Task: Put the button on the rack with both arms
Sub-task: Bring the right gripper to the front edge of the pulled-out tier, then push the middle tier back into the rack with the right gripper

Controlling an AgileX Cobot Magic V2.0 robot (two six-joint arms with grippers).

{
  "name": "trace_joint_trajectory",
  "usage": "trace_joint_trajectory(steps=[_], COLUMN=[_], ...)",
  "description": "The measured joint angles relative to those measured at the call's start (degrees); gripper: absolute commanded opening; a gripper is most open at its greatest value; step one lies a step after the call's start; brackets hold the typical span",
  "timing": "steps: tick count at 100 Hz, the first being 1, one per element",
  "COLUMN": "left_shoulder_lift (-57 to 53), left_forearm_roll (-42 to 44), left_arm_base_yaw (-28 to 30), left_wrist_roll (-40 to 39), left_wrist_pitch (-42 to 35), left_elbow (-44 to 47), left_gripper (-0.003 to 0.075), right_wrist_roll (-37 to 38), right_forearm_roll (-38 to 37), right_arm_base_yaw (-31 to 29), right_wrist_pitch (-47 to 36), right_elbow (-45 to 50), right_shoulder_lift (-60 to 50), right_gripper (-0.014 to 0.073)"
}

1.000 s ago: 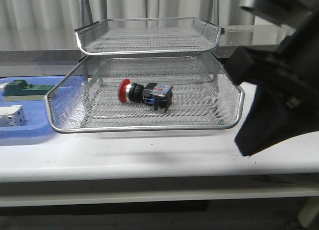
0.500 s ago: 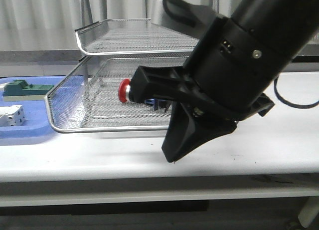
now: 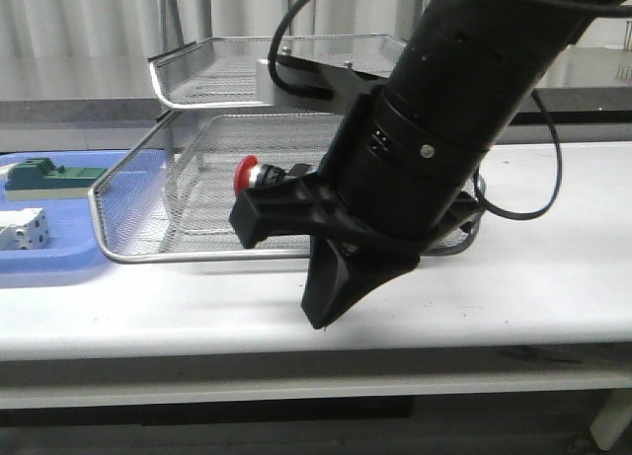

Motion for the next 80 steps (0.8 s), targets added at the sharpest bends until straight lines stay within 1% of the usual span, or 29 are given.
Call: trace_joint_trajectory(steps=[27, 38, 57, 80], left_shoulder_lift=[0.0, 0.0, 0.0, 0.0], left_forearm_roll=[0.0, 0.0, 0.0, 0.0], left_arm_base_yaw=[0.0, 0.0, 0.0, 0.0], left_wrist_roll=[0.0, 0.0, 0.0, 0.0], left_wrist_pitch=[-0.1, -0.1, -0.1, -0.1], left_elbow=[0.0, 0.0, 0.0, 0.0], left_gripper=[-0.002, -0.002, -0.002, -0.002], right_wrist_roll=[-0.1, 0.0, -0.1, -0.1], right_forearm_roll=[-4.1, -4.5, -5.8, -6.7], right_arm_base_yaw=[0.1, -0.6, -2.9, -6.6], right_wrist_pitch=[0.5, 0.5, 0.4, -2.1], right_elbow=[-3.4, -5.0, -6.4, -6.5], right_shoulder_lift=[2.8, 4.2, 5.5, 5.6], right_gripper=[-0.0057, -0.0057, -0.0057, -0.0057])
